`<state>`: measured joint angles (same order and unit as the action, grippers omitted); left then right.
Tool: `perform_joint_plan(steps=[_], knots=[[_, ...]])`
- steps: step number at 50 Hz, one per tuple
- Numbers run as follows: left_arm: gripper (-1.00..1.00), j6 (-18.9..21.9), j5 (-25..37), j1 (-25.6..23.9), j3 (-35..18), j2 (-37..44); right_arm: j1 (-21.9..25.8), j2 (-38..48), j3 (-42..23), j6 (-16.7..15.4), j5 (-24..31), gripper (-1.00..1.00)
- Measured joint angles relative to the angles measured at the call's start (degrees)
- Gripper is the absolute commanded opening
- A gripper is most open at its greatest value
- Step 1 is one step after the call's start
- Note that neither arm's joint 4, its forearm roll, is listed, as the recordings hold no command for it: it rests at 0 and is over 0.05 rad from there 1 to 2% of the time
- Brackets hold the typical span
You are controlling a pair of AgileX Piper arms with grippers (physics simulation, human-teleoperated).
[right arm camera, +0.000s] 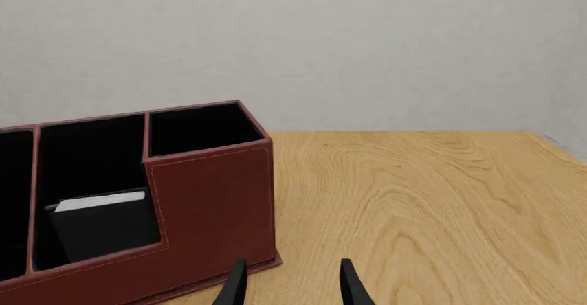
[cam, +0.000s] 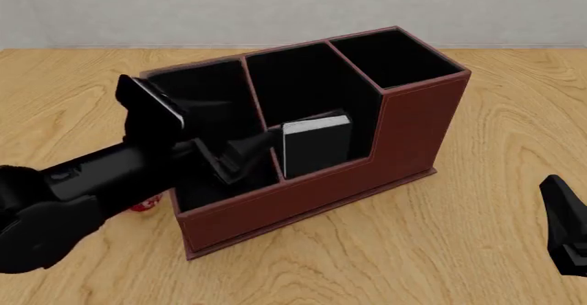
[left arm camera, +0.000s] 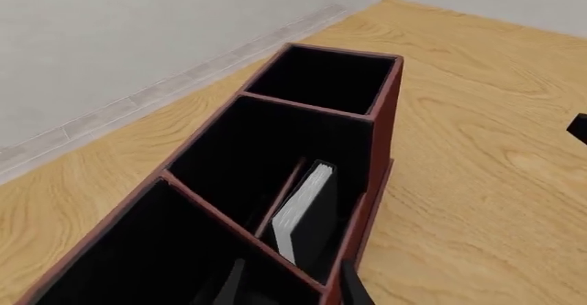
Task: Pick up the book and place it in the back compartment of the caddy.
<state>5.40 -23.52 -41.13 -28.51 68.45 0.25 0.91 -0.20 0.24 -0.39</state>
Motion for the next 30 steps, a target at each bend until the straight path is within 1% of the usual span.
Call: perform_joint_plan(steps=[11,30], knots=[[1.00,-0.56,2.45,1.96,3.84,-7.58,0.00,0.00,0.00,0.01,0.00,1.00],[1.00,-1.15,10.06,5.39,7.77,-20.37,0.00,0.00,0.00,0.01,0.00,1.00]])
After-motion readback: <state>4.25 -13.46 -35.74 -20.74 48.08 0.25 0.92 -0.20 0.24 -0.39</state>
